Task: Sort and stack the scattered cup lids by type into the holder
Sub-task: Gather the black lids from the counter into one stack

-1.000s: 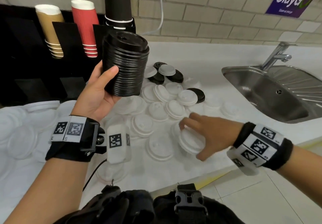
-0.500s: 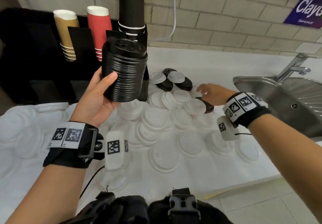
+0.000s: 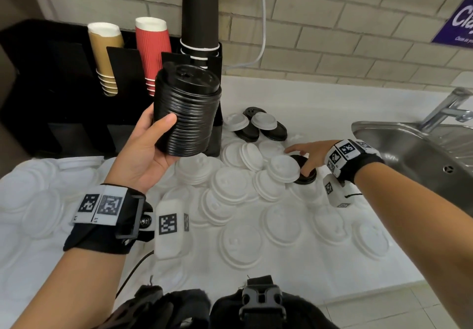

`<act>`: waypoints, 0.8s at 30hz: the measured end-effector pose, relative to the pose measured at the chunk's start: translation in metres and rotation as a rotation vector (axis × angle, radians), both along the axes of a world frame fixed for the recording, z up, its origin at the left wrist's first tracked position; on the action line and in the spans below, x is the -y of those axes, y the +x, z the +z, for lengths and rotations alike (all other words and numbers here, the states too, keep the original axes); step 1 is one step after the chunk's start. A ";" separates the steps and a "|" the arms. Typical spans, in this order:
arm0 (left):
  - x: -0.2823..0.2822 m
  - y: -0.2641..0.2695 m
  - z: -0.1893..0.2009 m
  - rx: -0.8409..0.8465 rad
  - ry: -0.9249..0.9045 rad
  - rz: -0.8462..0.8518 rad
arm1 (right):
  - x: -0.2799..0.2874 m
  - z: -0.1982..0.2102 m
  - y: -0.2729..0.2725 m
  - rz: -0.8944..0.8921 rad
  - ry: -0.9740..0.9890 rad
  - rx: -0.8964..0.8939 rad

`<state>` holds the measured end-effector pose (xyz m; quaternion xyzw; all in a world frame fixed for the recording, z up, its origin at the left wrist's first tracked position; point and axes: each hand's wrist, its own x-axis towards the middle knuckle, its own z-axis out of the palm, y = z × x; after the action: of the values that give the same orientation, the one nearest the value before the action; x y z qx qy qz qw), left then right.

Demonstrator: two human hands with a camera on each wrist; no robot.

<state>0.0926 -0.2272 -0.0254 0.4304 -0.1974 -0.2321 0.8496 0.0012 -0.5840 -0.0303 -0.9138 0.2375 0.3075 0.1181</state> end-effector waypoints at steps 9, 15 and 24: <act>0.006 -0.005 -0.003 -0.022 0.004 0.010 | -0.009 -0.004 0.003 0.084 -0.085 0.046; 0.015 -0.010 -0.002 -0.014 0.008 -0.023 | -0.013 -0.009 -0.001 0.071 -0.083 0.069; 0.029 -0.013 0.000 -0.069 -0.001 -0.033 | -0.013 0.022 0.001 0.135 -0.421 0.125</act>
<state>0.0792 -0.2567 -0.0249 0.4183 -0.1752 -0.2605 0.8523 0.0027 -0.5709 -0.0085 -0.9494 0.2271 0.2011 -0.0813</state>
